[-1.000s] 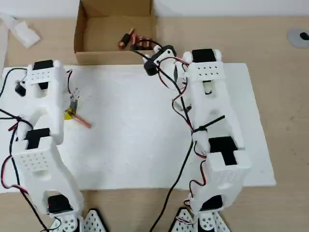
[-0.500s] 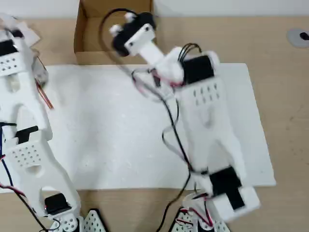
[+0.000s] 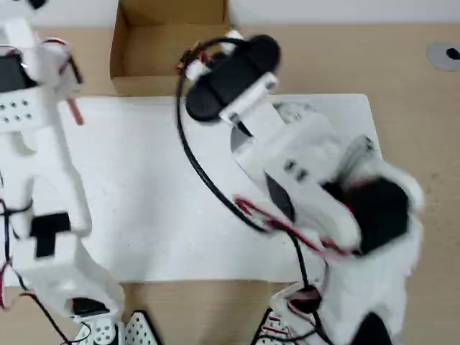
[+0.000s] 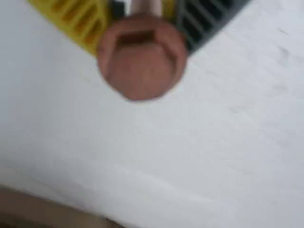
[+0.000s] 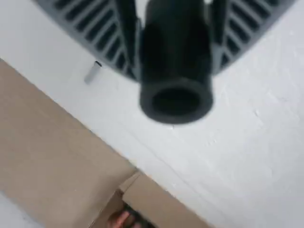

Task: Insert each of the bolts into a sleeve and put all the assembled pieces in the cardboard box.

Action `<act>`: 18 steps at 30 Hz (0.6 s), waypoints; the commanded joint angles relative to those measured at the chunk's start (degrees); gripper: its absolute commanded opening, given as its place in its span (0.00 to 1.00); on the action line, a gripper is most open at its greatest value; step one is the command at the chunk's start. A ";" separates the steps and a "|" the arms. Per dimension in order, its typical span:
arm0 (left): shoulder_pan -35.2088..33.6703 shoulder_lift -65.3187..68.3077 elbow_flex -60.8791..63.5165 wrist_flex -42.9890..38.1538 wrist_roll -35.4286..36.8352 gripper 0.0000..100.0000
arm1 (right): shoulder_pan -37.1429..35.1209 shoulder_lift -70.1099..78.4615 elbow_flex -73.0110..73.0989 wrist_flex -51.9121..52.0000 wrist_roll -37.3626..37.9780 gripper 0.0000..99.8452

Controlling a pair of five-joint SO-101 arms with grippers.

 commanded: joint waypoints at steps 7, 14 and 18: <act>5.10 -33.36 19.60 -1.58 -1.05 0.01 | 3.91 -20.00 20.53 -10.29 -4.92 0.01; 14.15 -47.96 31.74 -5.10 -1.23 0.01 | 7.60 -46.46 58.77 -37.89 -5.01 0.01; 15.56 -53.76 42.99 -17.32 -0.35 0.01 | 7.25 -63.69 81.98 -50.20 -5.36 0.01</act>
